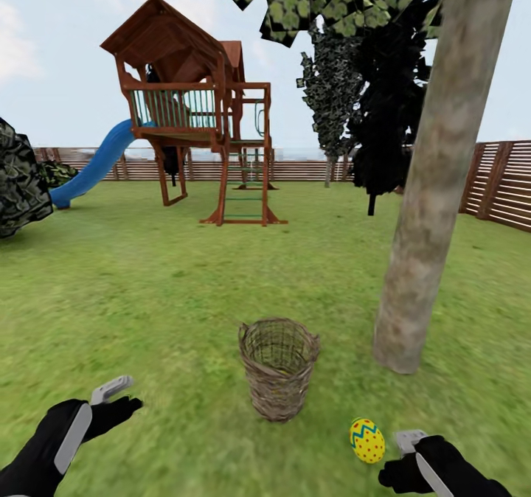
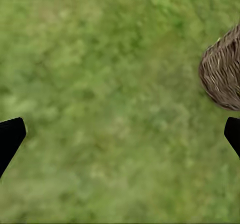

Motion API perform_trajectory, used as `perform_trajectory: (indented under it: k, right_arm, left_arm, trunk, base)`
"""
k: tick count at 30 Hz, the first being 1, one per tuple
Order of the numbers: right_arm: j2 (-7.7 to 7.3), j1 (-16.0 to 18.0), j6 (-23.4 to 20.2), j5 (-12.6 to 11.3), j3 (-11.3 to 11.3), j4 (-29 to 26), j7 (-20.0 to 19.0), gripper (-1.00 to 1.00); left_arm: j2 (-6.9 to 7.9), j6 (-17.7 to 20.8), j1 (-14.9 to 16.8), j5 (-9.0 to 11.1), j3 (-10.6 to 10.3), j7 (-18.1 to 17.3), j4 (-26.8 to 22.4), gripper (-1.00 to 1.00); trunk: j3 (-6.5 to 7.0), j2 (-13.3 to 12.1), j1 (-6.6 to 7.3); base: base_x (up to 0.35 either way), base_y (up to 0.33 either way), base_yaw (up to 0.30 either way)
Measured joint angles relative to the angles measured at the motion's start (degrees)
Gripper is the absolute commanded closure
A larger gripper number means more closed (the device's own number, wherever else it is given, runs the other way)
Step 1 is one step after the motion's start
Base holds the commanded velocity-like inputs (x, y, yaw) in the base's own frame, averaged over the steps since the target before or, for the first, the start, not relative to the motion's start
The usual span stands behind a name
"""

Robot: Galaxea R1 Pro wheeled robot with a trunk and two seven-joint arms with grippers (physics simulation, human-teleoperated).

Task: Take the three Easter eggs out of the wicker basket on the lawn in the garden, then place them on the lawn next to a single tree (choose any tree) so that all three eggs are next to the same tree and none are left in the basket.

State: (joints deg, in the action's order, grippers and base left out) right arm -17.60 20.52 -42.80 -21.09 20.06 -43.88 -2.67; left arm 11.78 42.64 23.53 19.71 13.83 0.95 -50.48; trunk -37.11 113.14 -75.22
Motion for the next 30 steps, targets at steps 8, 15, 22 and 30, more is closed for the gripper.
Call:
perform_trajectory:
  k: [8,15,22,30]
  right_arm:
    - [0.21,0.0,0.1,0.0,0.1,0.1,0.0,-1.0]
    - [0.25,0.0,0.1,0.0,0.1,0.1,0.0,-1.0]
    - [-0.06,0.0,0.1,-0.1,-0.1,0.1,0.0,-1.0]
    - [-0.12,0.0,0.1,0.0,0.1,0.2,-0.1,-1.0]
  left_arm:
    - [-0.01,-0.1,0.0,-0.2,-0.3,0.0,1.8,-1.0]
    - [-0.06,0.0,0.0,-0.2,-0.4,0.0,1.8,-1.0]
    - [-0.17,-0.1,0.0,-0.3,-0.4,0.1,1.8,-1.0]
    - [-0.31,0.0,0.0,-0.2,-0.6,0.1,4.4,-1.0]
  trunk:
    - [0.54,-1.2,0.67]
    - [1.8,-4.0,2.2]
    - [2.16,-4.8,2.64]
    - [2.16,-4.8,2.68]
  base:
    - [0.0,0.346,0.0]
    - [0.0,0.346,0.0]
    - [0.005,0.344,0.0]
    - [0.289,0.07,0.0]
